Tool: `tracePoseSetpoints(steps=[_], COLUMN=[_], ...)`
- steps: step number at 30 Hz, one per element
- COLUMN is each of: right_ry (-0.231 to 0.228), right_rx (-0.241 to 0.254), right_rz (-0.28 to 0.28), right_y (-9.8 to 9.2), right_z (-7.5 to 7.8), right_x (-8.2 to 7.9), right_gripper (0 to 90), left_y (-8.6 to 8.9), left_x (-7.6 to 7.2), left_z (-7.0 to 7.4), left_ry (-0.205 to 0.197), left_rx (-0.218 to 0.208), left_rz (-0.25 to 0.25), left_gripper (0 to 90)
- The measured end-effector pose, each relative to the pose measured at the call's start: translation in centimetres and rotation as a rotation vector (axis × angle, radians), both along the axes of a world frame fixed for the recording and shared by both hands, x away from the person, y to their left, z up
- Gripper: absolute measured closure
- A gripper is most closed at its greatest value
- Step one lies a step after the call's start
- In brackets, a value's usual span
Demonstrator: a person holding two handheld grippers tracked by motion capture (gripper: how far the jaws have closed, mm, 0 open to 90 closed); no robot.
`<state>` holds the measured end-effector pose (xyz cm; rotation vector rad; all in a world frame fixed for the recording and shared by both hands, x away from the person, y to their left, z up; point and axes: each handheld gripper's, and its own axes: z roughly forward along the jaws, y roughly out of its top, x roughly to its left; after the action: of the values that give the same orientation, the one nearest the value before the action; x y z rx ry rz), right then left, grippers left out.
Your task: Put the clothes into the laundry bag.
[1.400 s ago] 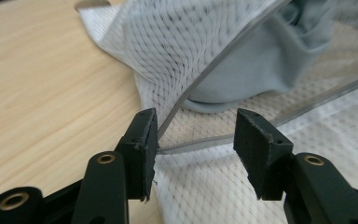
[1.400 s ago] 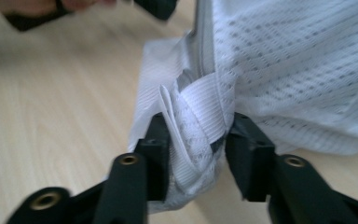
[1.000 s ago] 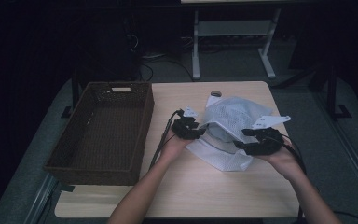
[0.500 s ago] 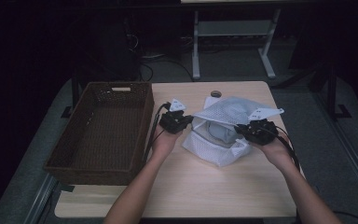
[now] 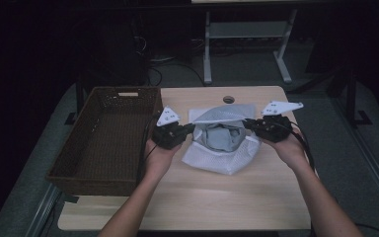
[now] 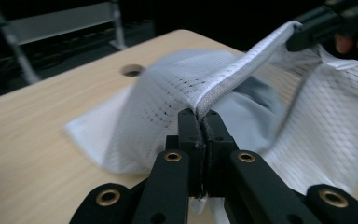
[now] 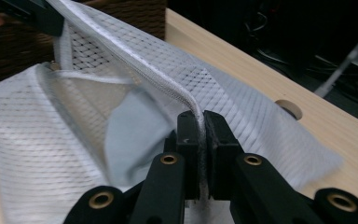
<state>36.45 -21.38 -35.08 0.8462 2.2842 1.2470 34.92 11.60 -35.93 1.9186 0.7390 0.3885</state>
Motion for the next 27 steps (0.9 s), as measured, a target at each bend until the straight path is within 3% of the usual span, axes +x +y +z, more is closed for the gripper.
tracePoseSetpoints(steps=[4, 6, 9, 14, 16, 18, 22, 25, 27], right_ry=[0.028, 0.046, 0.089, 0.164, 0.190, 0.217, 0.250, 0.248, 0.255], right_rx=[0.011, 0.010, 0.002, -0.019, -0.020, -0.024, -0.093, -0.149, -0.156], right_rz=[0.031, 0.033, 0.040, 0.060, 0.071, 0.081, 0.117, 0.106, 0.092], right_y=[-2.0, -2.9, -3.8, -4.4, -4.5, -4.3, -3.4, -3.3, -3.6], right_z=[-0.5, -1.3, -2.9, -5.3, -6.2, -7.3, -9.1, -9.8, -10.1], right_x=[-2.6, -3.7, -5.1, -6.4, -6.7, -6.8, -7.0, -7.1, -7.1], right_gripper=[84.5, 84.6, 85.0, 85.1, 85.0, 85.0, 84.6, 84.0, 81.6], left_y=[-1.1, -1.7, -2.5, -3.1, -3.2, -3.2, -3.0, -2.8, -2.5], left_x=[-2.2, -3.1, -4.1, -4.6, -4.5, -4.4, -4.0, -3.8, -3.8], left_z=[-0.8, -1.5, -2.8, -5.0, -5.9, -6.6, -7.6, -7.9, -8.0], left_ry=[0.005, 0.003, 0.034, 0.089, 0.095, 0.085, 0.123, 0.149, 0.177], left_rx=[0.057, 0.109, 0.164, 0.240, 0.270, 0.330, 0.362, 0.362, 0.334], left_rz=[-0.104, -0.147, -0.214, -0.276, -0.282, -0.274, -0.284, -0.299, -0.314], left_gripper=[87.4, 87.5, 88.0, 88.2, 88.2, 88.3, 88.1, 86.3, 81.2])
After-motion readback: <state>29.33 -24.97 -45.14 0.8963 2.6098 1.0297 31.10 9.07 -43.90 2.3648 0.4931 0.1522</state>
